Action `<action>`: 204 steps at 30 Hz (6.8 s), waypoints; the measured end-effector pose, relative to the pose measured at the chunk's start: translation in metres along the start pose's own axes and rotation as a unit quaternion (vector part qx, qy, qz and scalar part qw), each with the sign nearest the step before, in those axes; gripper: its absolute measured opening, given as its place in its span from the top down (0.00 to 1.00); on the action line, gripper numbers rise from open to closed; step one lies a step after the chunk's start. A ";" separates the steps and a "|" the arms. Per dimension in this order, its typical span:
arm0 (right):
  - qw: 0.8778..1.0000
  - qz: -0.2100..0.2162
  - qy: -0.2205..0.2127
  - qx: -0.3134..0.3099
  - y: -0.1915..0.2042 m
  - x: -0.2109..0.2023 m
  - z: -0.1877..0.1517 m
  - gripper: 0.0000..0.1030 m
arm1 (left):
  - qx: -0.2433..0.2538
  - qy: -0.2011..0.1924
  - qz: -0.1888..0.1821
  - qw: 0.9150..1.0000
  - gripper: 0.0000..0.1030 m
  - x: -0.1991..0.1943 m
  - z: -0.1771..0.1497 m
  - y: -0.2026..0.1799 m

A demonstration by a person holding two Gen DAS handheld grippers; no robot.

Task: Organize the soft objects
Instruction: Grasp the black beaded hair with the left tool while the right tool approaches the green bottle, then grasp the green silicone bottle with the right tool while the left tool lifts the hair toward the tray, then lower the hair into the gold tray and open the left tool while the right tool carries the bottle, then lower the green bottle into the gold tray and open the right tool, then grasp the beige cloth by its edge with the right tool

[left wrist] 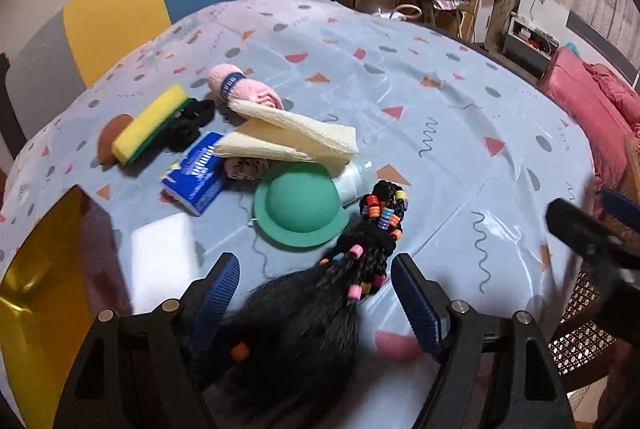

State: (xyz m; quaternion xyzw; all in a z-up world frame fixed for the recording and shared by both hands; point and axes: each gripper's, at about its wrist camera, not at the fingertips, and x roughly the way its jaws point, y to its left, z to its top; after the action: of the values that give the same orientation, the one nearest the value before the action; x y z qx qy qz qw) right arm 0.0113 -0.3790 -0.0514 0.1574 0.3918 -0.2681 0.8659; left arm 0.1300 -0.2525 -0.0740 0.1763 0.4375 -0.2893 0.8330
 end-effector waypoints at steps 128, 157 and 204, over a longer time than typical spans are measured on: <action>0.970 0.220 -0.050 -0.093 0.169 0.000 -0.022 0.17 | -0.350 -0.043 0.162 0.922 0.47 -0.115 -0.176 0.248; 0.897 0.282 0.099 -0.324 0.469 0.051 -0.048 0.11 | -0.365 -0.042 0.147 0.918 0.47 -0.128 -0.201 0.253; 0.973 0.136 -0.020 -0.184 0.145 0.069 0.023 0.01 | -0.220 -0.106 -0.018 0.969 0.47 -0.126 -0.133 0.102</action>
State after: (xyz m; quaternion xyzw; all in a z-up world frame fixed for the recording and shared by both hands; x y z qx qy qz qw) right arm 0.1483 -0.2963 -0.0807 0.0415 0.3921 -0.0740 0.9160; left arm 0.0552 -0.0596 -0.0389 -0.0513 0.4026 -0.2182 0.8875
